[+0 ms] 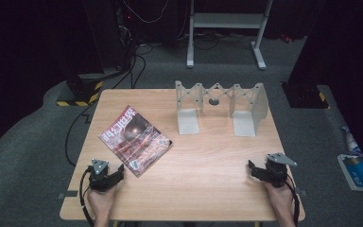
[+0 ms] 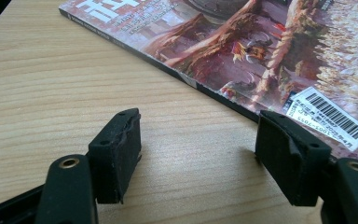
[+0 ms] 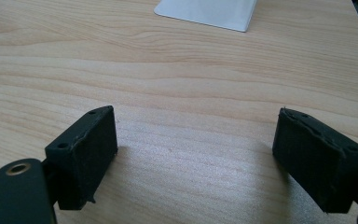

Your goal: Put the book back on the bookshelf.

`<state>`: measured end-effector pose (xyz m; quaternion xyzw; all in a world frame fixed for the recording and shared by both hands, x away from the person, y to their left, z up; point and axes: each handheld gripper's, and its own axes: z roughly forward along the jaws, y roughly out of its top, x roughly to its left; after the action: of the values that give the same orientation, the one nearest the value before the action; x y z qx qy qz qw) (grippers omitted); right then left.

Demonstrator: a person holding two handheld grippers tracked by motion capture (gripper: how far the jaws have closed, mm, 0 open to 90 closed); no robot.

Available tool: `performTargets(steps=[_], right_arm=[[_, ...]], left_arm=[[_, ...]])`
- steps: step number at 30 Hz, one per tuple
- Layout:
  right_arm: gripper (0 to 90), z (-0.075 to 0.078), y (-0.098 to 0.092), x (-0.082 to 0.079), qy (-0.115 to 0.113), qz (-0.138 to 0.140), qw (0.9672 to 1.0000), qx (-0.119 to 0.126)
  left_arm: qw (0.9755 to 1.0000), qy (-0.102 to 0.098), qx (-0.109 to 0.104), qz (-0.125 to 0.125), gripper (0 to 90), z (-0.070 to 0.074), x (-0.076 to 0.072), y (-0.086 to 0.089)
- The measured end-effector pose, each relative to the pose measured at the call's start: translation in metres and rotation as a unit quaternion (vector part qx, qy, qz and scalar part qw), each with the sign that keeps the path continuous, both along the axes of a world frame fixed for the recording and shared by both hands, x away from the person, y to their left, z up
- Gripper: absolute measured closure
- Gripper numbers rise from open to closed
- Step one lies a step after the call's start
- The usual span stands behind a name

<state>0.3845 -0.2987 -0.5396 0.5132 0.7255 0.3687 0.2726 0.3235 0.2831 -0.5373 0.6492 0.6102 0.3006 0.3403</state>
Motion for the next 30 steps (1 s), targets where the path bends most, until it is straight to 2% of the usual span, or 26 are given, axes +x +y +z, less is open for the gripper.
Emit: performTargets(steps=[16, 22, 28, 29, 30], right_arm=[[14.2, 0.0000, 0.0014, -0.0005, 0.000, -0.003, 1.0000, 0.000], [14.5, 0.0000, 0.0028, -0.0009, -0.001, -0.004, 1.0000, 0.001], [14.7, 0.0000, 0.0031, -0.0009, -0.001, -0.002, 1.0000, 0.001], [14.8, 0.0000, 0.0035, -0.0010, 0.000, -0.002, 1.0000, 0.001], [14.8, 0.0000, 0.0035, -0.0010, 0.000, -0.002, 1.0000, 0.001]], left_arm=[[0.9999, -0.001, -0.014, 0.002, 31.1, 0.0002, 0.0001, 0.0019], [0.9998, 0.007, -0.016, -0.003, 29.8, 0.0017, 0.0022, 0.0025], [0.9989, 0.020, -0.041, 0.003, 30.3, 0.0056, 0.0053, 0.0058], [0.9982, 0.025, -0.054, 0.005, 30.6, 0.0072, 0.0062, 0.0075], [0.9982, 0.025, -0.054, 0.005, 30.6, 0.0072, 0.0062, 0.0075]])
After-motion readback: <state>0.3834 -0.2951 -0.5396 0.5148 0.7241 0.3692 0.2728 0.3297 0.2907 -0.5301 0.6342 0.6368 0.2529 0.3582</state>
